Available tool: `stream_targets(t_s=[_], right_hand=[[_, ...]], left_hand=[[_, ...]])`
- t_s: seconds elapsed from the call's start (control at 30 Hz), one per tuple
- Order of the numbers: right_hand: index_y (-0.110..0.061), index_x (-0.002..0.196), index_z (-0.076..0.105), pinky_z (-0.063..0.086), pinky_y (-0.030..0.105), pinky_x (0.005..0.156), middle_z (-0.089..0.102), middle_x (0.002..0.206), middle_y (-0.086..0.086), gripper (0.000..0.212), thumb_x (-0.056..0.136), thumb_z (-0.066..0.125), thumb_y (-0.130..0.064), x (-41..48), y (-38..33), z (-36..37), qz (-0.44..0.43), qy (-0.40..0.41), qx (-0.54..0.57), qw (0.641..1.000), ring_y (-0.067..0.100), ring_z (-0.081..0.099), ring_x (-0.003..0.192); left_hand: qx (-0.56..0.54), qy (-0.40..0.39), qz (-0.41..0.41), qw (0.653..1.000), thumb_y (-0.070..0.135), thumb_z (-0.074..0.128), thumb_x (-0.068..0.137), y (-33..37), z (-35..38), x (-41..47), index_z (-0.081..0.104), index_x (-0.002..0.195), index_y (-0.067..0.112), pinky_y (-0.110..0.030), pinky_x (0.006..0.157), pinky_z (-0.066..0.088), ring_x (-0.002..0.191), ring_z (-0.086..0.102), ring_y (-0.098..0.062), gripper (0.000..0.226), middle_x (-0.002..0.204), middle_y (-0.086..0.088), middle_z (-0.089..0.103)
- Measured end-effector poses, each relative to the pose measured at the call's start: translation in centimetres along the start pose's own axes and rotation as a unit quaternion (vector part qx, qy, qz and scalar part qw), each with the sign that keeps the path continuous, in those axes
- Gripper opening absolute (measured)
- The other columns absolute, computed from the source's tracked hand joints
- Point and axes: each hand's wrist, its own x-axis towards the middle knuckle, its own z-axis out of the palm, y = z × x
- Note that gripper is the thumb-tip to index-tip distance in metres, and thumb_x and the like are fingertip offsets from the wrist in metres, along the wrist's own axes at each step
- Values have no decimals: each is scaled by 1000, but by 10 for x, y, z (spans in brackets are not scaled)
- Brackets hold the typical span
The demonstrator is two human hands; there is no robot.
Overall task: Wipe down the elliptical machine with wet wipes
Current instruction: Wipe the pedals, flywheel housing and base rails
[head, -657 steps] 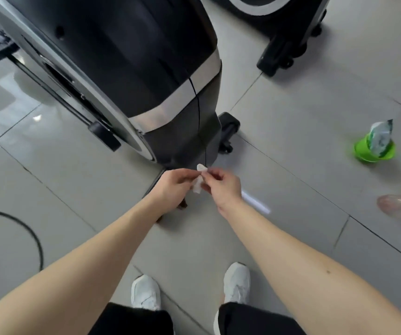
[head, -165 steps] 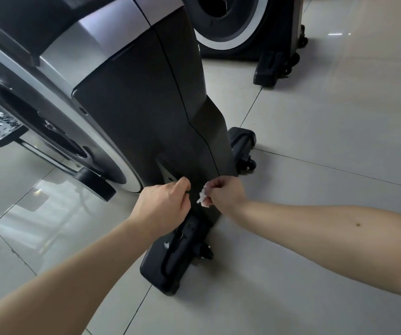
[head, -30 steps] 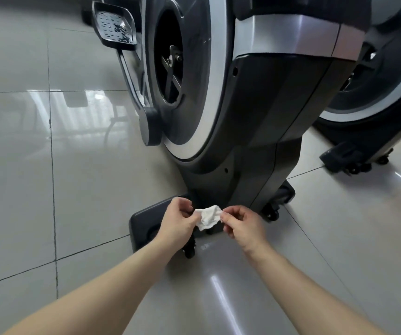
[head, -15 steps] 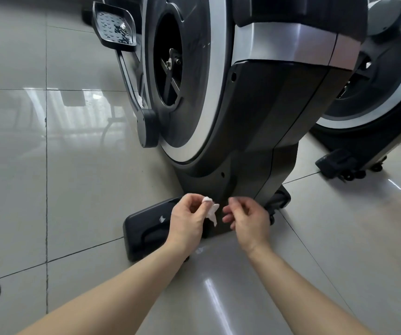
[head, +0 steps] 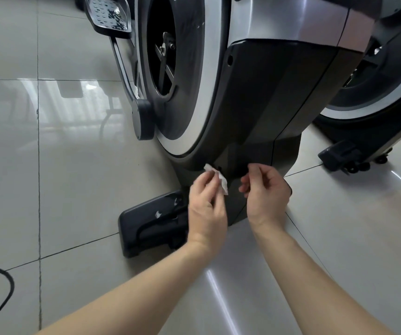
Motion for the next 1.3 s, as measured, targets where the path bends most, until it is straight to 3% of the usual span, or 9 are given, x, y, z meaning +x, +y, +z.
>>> stream_targets(t_s=[0.07, 0.13, 0.3, 0.53, 0.7, 0.9, 1.07, 1.2, 1.3], right_hand=[[-13, 87, 70, 53, 35, 61, 68, 67, 1, 17, 100, 63, -19, 1, -1, -2, -5, -4, -7, 1000, 17, 63, 56], [-15, 89, 70, 55, 34, 63, 69, 69, 1, 17, 101, 61, -22, 1, -2, -5, -9, -10, -18, 1000, 16, 64, 59], [-13, 92, 71, 55, 28, 64, 69, 69, -1, 19, 102, 61, -24, 1, 1, -6, -6, -13, -18, 1000, 15, 66, 60], [-17, 89, 65, 47, 23, 54, 67, 66, -2, 16, 103, 58, -19, -2, 3, -4, 35, -16, 40, 998, 17, 63, 57], [-6, 95, 66, 50, 23, 54, 68, 69, 4, 19, 104, 56, -19, -1, 3, -4, 23, -19, 28, 999, 18, 64, 57], [0, 97, 65, 49, 24, 52, 67, 66, 3, 19, 103, 55, -15, 1, 3, -2, 35, -12, 48, 998, 17, 62, 54], [-7, 92, 64, 46, 26, 52, 65, 66, 4, 17, 104, 53, -15, -5, 14, -4, 60, -11, 56, 997, 19, 61, 56], [-15, 88, 62, 45, 26, 52, 65, 63, 1, 19, 104, 53, -15, -7, 17, -4, 70, -13, 57, 996, 19, 60, 55], [-14, 86, 61, 46, 25, 52, 65, 63, 3, 20, 104, 53, -15, -4, 15, -2, 73, -6, 64, 995, 21, 61, 55]], left_hand=[[23, -89, -3, 996, 12, 48, 106, 5, 4, -18, 27, 160, 14, -21, 124, 17, 153, 14, 0, 58, 168, 6, 18], [31, -133, 3, 991, 18, 43, 107, 8, 5, -24, 4, 163, 17, -26, 127, 6, 153, -6, 3, 69, 170, 10, -4], [19, -130, 3, 991, 39, 35, 104, 12, 13, -17, -14, 157, 23, -34, 128, 4, 154, -13, 0, 74, 168, 11, -17], [38, -177, -183, 966, 46, 41, 103, -46, 5, -44, -8, 161, 25, -36, 129, 6, 153, -9, 2, 79, 169, 12, -9], [-19, -182, -103, 978, 13, 50, 101, -2, 15, -50, -24, 149, 30, -8, 118, -5, 145, -24, 12, 90, 159, 22, -31], [-47, -158, -39, 986, 0, 41, 82, -11, 12, -29, -8, 161, 16, -34, 127, 0, 155, -15, -6, 94, 168, 9, -17], [-3, -165, -181, 970, 15, 44, 85, -57, 17, -47, -12, 162, 23, -36, 129, 1, 151, -18, 5, 95, 168, 12, -17], [-8, -165, -275, 947, 19, 46, 85, -59, 18, -44, -10, 161, 25, -36, 129, 0, 153, -16, -1, 95, 170, 7, -12], [-52, -144, -200, 968, 16, 42, 78, -26, 19, -35, -8, 161, 21, -34, 128, -4, 152, -18, 0, 97, 169, 9, -15]])
